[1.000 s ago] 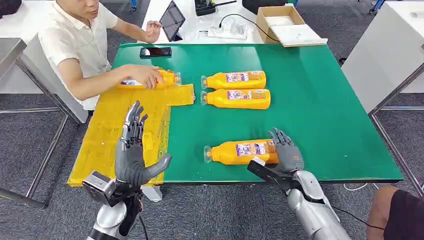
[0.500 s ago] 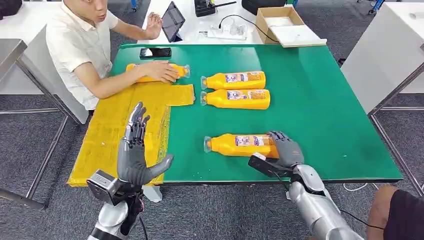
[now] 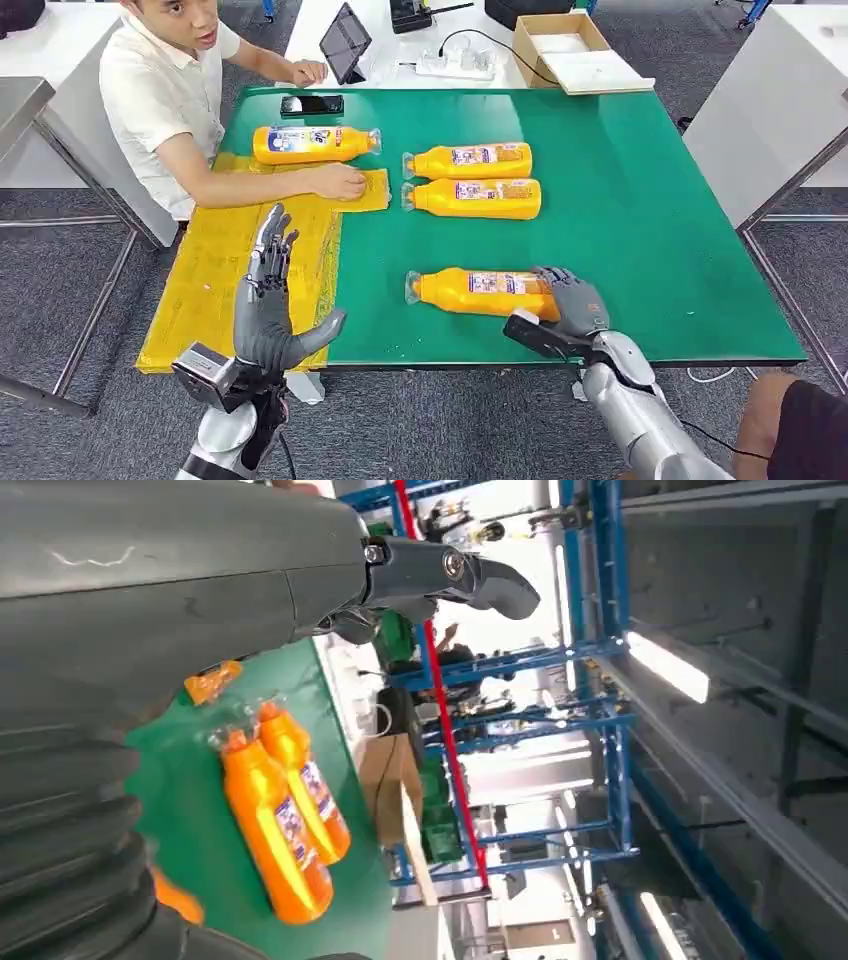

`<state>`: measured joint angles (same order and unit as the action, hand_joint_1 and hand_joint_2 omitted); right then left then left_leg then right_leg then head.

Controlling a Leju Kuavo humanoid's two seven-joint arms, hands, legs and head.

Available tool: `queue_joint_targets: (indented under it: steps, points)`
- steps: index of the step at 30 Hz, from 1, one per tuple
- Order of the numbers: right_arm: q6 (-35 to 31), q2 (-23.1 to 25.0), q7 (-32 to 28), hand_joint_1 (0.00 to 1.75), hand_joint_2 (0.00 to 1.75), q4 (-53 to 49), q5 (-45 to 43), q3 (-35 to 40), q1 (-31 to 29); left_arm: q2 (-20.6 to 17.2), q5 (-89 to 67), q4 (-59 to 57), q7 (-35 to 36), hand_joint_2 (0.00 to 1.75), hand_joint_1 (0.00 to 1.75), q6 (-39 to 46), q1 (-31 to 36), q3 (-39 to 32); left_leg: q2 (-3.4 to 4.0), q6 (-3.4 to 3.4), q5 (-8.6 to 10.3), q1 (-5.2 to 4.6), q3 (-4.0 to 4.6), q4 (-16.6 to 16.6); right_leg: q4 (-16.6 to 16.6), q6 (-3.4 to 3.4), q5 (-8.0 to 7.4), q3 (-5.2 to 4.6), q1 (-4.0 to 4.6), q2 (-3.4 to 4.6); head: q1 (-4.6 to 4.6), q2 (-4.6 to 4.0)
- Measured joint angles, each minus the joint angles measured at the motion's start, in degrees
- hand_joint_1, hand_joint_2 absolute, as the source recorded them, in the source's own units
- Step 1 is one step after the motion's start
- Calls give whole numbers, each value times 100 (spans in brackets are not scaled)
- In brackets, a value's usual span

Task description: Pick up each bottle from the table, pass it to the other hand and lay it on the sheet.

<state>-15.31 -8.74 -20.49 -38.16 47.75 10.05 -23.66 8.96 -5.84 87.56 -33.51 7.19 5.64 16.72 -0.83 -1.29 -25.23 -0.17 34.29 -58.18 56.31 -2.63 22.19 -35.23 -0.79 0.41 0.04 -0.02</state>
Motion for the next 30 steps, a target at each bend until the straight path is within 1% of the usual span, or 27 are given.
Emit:
queue_joint_targets:
  steps: [2, 5, 7, 9, 13, 19, 26, 30]
  points:
    - [-325, 59, -157, 175, 175, -22, -122, 0, 103, 2, 29, -7, -22, 175, 0, 57, 11, 2, 0, 0, 0, 0, 1, 0, 1, 0, 0, -3, 0, 0, 0, 0]
    - [-640, 153, -325, 175, 175, -164, -385, -46, 286, 39, 248, -9, -6, 175, 0, 210, 13, 0, -1, 0, 0, 2, 7, 0, 2, 0, 0, -7, 1, 0, -2, 0]
    - [-903, 249, -502, 175, 175, -406, -770, -187, 433, 116, 672, -9, 146, 175, 0, 367, -1, -24, -11, 1, 1, 3, 13, 0, 3, 0, 1, -8, 1, -5, 0, 0]
    - [-1007, 367, -591, 175, 175, -763, -1183, -362, 602, 190, 1174, -11, 349, 175, 0, 489, -41, -100, -9, 1, 1, 3, 13, 0, 3, 1, 1, -9, 1, -5, 0, 0]
    - [-1013, 628, -651, 175, 175, -1778, -1913, -693, 1058, 249, 1836, -68, 667, 175, 0, 579, -153, -214, -10, 1, 0, 2, 24, 0, 3, 1, 2, -18, 0, -5, 0, 0]
    - [-1002, 898, -812, 175, 175, -2895, -2419, -852, 1473, 249, 1832, -155, 717, 175, 0, 280, -334, -236, -8, 0, 0, 1, 32, 0, 2, 1, 2, -30, 0, -4, 0, 0]
    - [-921, 1108, -983, 175, 175, -3499, -2804, -874, 1673, 275, 2083, -59, 645, 175, 0, -265, -494, -219, -7, 0, 0, 2, 32, 0, 2, 1, 2, -31, 0, -4, 0, 0]
    - [-585, 1191, -985, 175, 175, -3561, -2802, -824, 1721, 247, 1717, -50, 669, 175, 0, -483, -550, -87, -5, 1, 0, 2, 32, 0, 2, 1, 2, -31, 0, -4, 0, 0]
